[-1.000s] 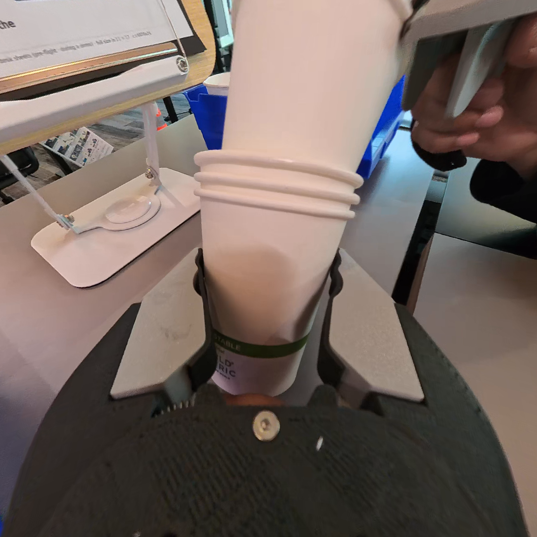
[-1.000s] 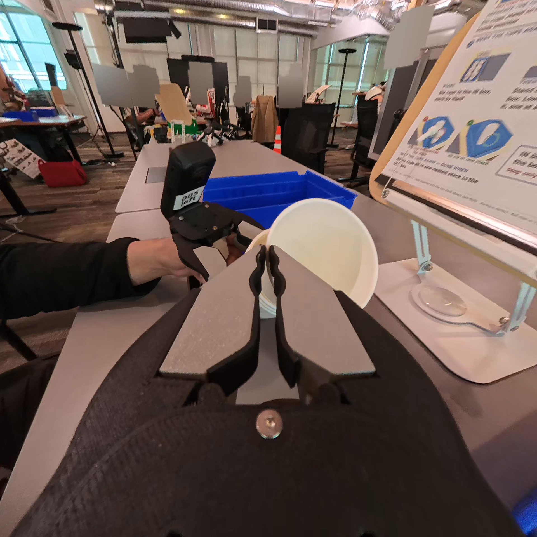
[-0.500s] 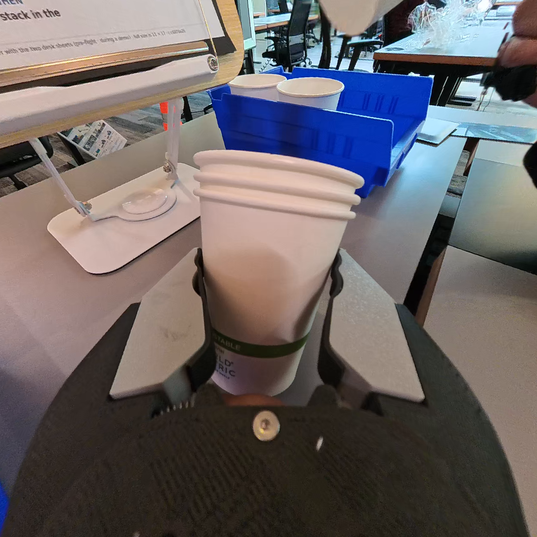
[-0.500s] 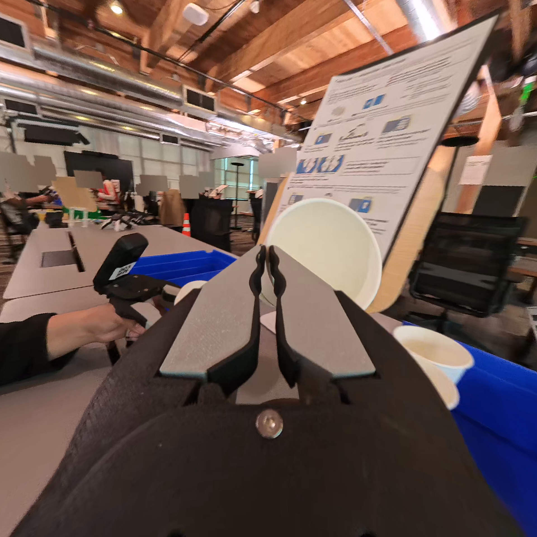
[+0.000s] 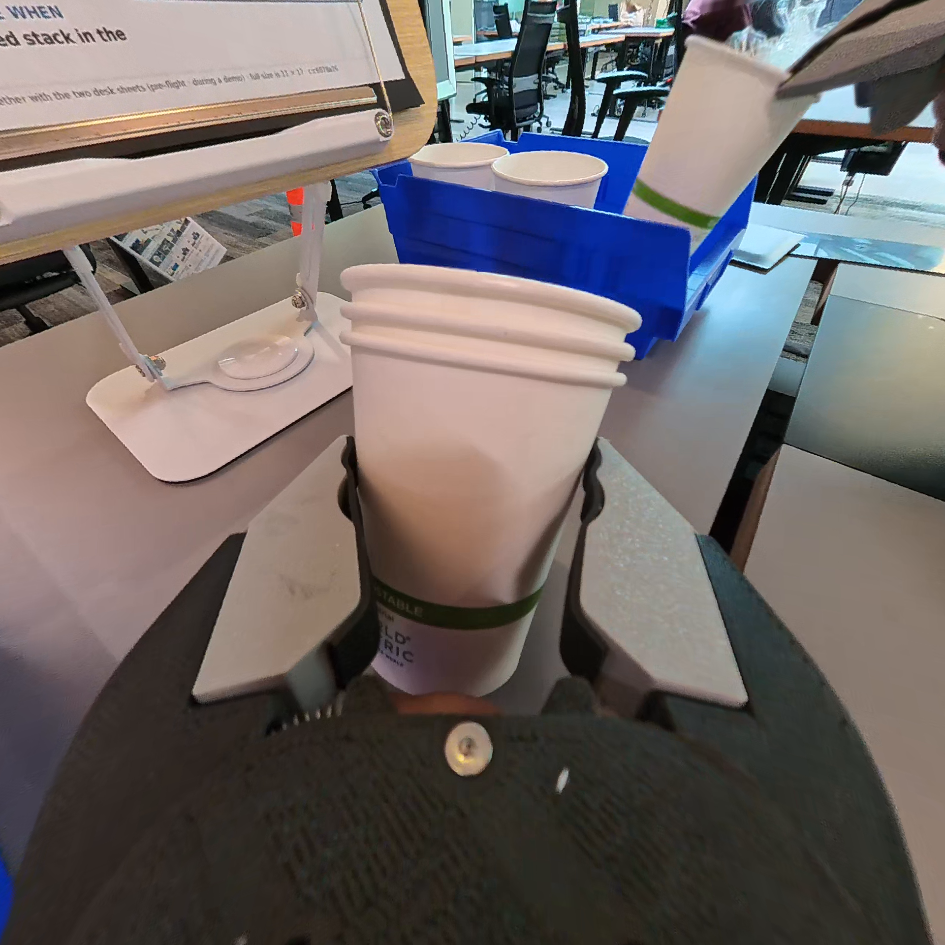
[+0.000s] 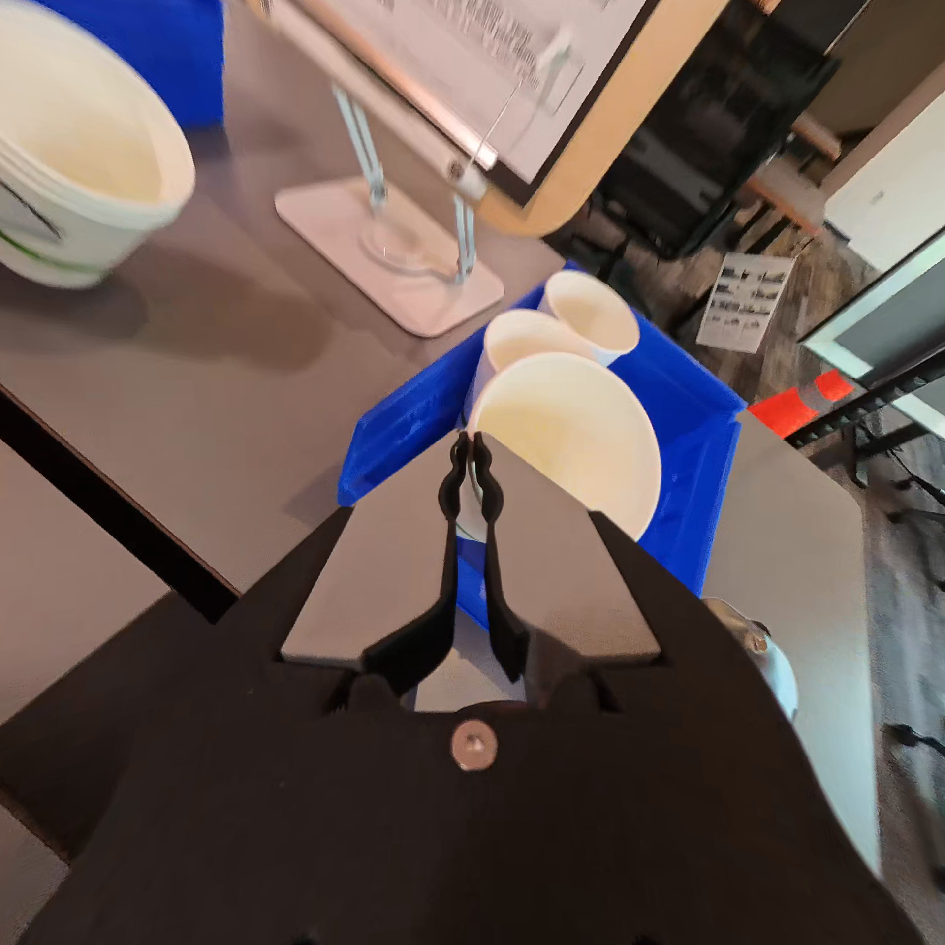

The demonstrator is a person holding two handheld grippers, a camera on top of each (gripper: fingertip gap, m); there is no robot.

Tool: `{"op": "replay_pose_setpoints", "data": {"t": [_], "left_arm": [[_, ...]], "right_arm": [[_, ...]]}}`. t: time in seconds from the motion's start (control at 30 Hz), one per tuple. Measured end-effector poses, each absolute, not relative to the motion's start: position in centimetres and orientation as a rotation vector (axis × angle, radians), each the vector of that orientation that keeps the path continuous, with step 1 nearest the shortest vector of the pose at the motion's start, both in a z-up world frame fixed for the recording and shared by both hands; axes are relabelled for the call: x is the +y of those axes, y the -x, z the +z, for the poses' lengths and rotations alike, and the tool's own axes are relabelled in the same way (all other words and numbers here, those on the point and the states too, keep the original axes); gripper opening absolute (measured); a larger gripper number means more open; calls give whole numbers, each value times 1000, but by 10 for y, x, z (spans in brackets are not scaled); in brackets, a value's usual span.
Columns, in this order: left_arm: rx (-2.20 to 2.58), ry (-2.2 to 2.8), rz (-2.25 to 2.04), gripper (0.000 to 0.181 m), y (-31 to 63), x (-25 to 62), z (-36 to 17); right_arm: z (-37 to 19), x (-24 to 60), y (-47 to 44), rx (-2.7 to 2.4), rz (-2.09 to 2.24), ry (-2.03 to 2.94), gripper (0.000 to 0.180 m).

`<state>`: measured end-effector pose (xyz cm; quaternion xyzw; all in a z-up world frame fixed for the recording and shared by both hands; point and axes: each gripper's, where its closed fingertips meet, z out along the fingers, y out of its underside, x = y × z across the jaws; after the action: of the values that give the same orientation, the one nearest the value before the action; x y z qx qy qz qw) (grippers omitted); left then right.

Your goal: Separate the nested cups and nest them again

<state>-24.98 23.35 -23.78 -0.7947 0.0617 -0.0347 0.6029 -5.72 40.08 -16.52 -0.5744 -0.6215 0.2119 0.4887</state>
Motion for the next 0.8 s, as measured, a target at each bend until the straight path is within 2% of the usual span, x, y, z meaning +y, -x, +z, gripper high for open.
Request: {"op": "replay_pose_setpoints", "data": {"t": [0.33, 0.67, 0.8], "left_arm": [[146, 1833, -97, 87, 248, 233, -235], [156, 1840, -106, 87, 244, 234, -237], [150, 1835, -109, 87, 245, 233, -236]], "right_arm": [[-218, 414, 88, -1822, 297, 1544, 0], [-212, 416, 99, -1748, 562, 1624, 0], [-215, 415, 91, -1820, 422, 1588, 0]]}}
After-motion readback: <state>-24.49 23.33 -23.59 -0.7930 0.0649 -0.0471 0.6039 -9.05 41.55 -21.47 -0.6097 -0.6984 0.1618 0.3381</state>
